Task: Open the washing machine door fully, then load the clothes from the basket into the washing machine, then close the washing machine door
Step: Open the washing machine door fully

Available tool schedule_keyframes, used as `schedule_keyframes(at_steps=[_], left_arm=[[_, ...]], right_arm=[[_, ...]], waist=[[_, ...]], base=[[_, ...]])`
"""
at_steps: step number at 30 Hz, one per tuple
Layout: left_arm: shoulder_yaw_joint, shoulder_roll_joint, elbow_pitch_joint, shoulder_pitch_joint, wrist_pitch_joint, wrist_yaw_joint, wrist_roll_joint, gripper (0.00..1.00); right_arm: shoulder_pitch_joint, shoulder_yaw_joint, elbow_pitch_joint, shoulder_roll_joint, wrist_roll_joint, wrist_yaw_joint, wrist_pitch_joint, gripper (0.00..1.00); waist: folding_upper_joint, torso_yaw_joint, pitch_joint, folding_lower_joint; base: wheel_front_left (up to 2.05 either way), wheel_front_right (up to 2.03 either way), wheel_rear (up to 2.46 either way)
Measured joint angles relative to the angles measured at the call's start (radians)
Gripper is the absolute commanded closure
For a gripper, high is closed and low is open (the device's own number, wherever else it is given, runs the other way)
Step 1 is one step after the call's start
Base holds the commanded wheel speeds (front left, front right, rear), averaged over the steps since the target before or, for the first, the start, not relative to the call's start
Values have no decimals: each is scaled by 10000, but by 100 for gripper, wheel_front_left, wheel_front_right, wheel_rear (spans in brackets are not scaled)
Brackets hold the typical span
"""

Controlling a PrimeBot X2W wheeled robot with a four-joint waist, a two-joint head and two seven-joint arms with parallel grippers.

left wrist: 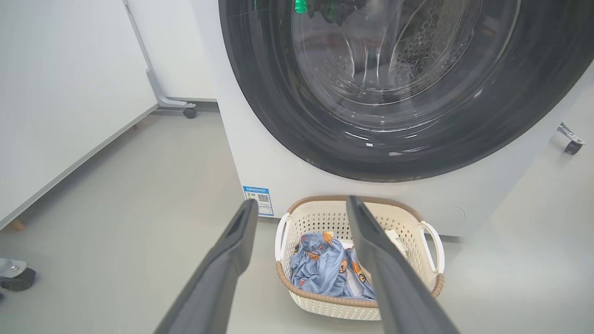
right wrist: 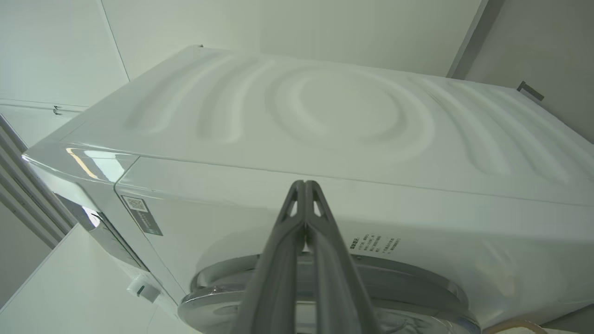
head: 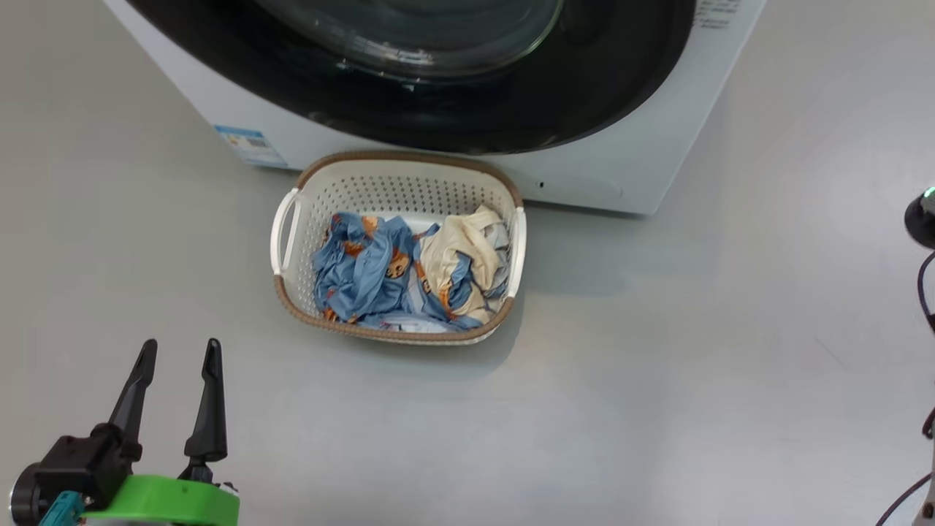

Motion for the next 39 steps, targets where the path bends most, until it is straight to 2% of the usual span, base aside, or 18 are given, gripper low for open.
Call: schedule_keyframes(at_steps=[4,11,23,35,39], left_arm=[[-109,-4,4,-342,0,0,-58,0],[-174,-96,111,-761,0,0,-58,0],[-403,-268,265,-812,0,0,-92,0],[-500,-351,322,-1011,0,0,-161,0],[-359,-357,345,-1010,0,0,-161,0]], right_arm=[[-519,418,-10,-242,-165,0,405,100],[-1202,1315,56,-105,-309,0,1072,100],[-2053,1404,290,-585,-556,0,1381,100],[-2264,1820,416,-554,-621,8,1707,100],[-2764,2046,558,-508,-646,-4,1747,100]], waist=[[0,287,493,1],[0,804,1029,1],[0,1344,1342,0],[0,1796,1581,-1],[0,1861,1606,0]], base=[[0,0,0],[0,0,0],[0,0,0],[0,0,0],[0,0,0]])
